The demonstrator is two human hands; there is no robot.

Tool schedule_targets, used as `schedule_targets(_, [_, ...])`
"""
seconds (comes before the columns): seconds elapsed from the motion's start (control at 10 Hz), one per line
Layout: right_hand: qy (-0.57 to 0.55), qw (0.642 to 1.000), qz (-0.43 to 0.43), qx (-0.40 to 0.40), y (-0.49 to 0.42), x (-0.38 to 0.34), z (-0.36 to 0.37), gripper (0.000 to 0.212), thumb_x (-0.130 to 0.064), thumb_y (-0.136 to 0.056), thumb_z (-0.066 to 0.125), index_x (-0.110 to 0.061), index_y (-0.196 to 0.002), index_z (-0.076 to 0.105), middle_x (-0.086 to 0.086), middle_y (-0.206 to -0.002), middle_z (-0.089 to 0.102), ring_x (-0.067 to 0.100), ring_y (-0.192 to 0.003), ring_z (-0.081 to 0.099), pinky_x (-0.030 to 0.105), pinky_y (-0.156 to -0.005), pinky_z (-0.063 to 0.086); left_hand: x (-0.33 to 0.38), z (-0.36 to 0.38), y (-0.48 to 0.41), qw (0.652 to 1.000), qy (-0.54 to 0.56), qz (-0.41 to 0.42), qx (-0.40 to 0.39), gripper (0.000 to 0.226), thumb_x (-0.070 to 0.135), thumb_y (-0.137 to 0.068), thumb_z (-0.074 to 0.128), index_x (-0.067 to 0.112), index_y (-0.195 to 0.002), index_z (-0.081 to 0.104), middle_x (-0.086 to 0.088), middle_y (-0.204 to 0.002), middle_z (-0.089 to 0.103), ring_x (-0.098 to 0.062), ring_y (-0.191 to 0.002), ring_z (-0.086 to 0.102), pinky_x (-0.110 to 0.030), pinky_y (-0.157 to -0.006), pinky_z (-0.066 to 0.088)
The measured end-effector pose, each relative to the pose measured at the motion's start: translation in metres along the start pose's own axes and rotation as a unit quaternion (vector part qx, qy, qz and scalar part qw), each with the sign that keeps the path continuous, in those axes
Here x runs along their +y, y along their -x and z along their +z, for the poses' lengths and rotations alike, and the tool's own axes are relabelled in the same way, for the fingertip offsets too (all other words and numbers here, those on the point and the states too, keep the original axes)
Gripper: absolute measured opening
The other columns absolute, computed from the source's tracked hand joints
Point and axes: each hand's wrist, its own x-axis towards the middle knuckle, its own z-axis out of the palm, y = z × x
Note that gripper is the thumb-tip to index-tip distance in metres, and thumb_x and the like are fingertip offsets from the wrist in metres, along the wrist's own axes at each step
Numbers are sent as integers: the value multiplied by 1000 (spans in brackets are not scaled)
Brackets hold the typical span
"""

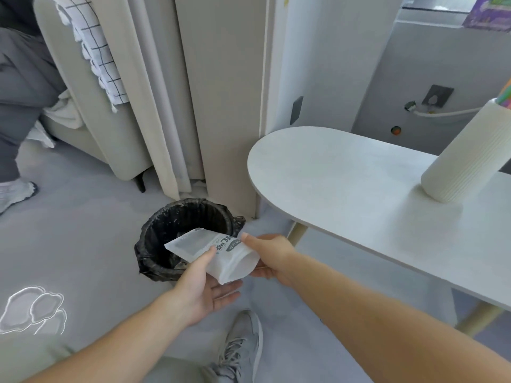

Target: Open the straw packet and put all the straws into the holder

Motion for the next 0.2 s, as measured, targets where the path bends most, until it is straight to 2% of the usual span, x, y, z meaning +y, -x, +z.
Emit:
schedule_targets(0.1, [18, 1000, -7, 0, -7, 6, 2, 45, -48, -93, 65, -10, -116, 63, 13, -106, 73, 25, -84, 73, 31, -64, 61, -4, 1, -3, 999, -5, -35, -3, 71, 61, -92, 60, 1, -129, 56, -26, -113, 73, -39, -103, 73, -54, -85, 60])
schedule_targets(0.2, [18, 1000, 7, 15, -6, 13, -4, 47, -49, -99, 54, -12, -128, 51, 16, -115, 67, 26, -85, 69, 38, -74, 63, -16, 3, -2, 996, -16, -74, -39, 86, 69, -82, 66, -2, -128, 50, -29, -113, 73, -40, -103, 73, -56, -86, 60])
